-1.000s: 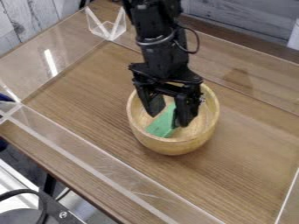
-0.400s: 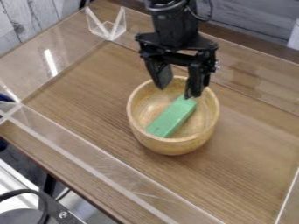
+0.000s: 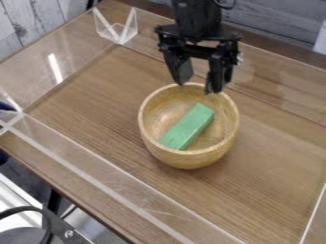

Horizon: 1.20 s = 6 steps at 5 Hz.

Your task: Put the green block in the brown bowl

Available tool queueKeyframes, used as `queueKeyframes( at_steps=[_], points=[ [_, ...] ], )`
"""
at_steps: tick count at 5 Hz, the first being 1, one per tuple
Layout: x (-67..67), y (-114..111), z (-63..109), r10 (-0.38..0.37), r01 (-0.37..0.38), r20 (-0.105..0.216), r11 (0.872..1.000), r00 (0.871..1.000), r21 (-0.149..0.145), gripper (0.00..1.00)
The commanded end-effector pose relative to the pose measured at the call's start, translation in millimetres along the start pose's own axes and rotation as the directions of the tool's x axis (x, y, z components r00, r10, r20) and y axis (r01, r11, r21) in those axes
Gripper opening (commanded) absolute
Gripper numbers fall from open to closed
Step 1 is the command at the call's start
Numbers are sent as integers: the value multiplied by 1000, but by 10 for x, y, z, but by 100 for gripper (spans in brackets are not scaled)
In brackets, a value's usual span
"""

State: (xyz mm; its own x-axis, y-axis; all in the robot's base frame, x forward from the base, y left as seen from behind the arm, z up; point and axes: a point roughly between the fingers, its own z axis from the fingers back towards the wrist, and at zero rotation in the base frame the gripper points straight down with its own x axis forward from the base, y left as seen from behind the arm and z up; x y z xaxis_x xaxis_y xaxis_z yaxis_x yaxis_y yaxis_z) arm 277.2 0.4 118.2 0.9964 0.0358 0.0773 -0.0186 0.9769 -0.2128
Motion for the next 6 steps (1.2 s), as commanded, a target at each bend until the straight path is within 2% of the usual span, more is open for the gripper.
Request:
queueKeyframes(
  at_steps=[1, 2, 3, 4, 5, 6],
  points=[
    [184, 229, 253, -23, 23, 60, 1000, 998, 3, 100],
    [138, 576, 411, 35, -38, 95, 999, 995, 32, 100],
    [66, 863, 489, 86, -92, 115, 995, 990, 47, 0],
    [-26, 1109, 440, 92, -105, 132, 989, 987, 101, 0],
    [-62, 1354, 344, 90, -111, 147, 983, 985, 144, 0],
    [-28, 1427, 188, 109, -130, 146, 982, 983, 140, 0]
  ],
)
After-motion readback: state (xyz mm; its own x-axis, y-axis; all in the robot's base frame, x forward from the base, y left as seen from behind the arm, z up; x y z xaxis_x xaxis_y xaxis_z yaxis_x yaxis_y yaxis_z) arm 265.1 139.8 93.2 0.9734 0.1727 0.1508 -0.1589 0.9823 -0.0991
